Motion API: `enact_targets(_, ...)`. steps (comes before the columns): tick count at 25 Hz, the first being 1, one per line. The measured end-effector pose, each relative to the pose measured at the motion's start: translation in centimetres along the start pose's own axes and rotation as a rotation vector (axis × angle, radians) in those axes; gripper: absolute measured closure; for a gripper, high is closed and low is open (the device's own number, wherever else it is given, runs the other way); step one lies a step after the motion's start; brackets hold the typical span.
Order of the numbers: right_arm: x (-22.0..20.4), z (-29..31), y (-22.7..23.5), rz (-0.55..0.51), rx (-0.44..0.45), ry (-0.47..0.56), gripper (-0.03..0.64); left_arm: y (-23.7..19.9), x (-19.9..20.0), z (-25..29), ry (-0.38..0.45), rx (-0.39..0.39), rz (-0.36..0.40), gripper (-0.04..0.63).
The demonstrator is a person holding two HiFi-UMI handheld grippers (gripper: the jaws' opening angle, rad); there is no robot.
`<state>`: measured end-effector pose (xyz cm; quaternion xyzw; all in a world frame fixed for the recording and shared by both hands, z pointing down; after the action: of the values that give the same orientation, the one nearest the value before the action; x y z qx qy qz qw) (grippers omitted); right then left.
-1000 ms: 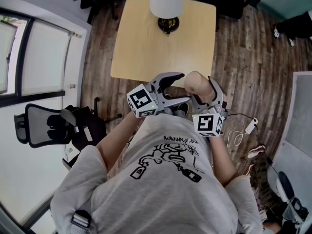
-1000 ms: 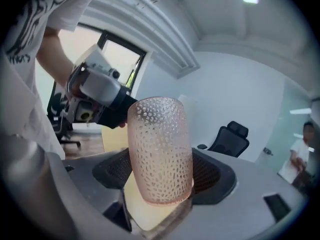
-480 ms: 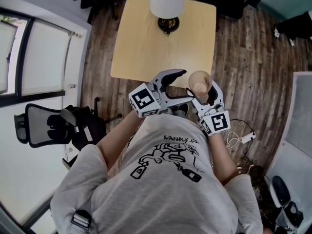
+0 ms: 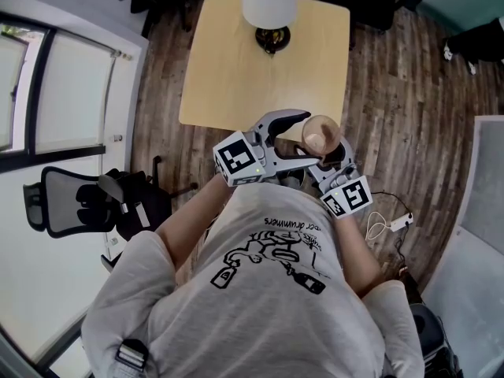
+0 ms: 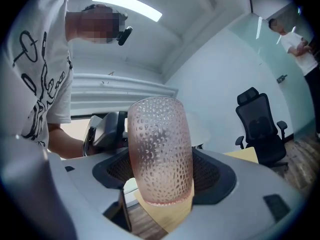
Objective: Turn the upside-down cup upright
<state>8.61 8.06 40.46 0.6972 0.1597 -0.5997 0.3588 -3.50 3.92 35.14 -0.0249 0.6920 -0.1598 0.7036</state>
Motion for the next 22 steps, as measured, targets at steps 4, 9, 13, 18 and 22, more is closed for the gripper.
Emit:
enact_targets(4,0.0,0.4,-0.3,-0.022,0.021,-0.014,0.264,0.0,0.2,0.5,-0.009,-0.023,0.007,0.227)
enact_targets(9,-0.2,0.5,-0.5,-0.044,0.026,-0.032,0.264,0.0,0.0,0.8,-0.028,-0.040,0.025,0.228)
enact_targets(13,-0.4,0.4,-0.4,-0.066,0.018,-0.051,0.264,-0.1,-0.3,0.8,-0.040,-0.040,0.030,0.229)
enact_targets(18,-0.7,0.4,-0.3,-0.097,0.007,-0.090,0.262,-0.2,-0.8,0.8,-0.051,-0.042,0.035,0.230)
enact_targets(22,-1.2,0.8,-0.1,-0.138,0.004,-0.142,0.262,-0.5,-1.7,0.9,-0.072,-0.042,0.059,0.230)
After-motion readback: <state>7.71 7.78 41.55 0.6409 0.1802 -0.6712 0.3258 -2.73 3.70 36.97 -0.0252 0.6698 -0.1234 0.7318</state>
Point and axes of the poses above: the fingertips, and each gripper's own axes: z forward along the fingers, y to its right, x out of its top, the point moved 8 cm from there along -z, backward along the fingers, and after that the axes turned 2 degrees about -y, right-handed, at the moved point
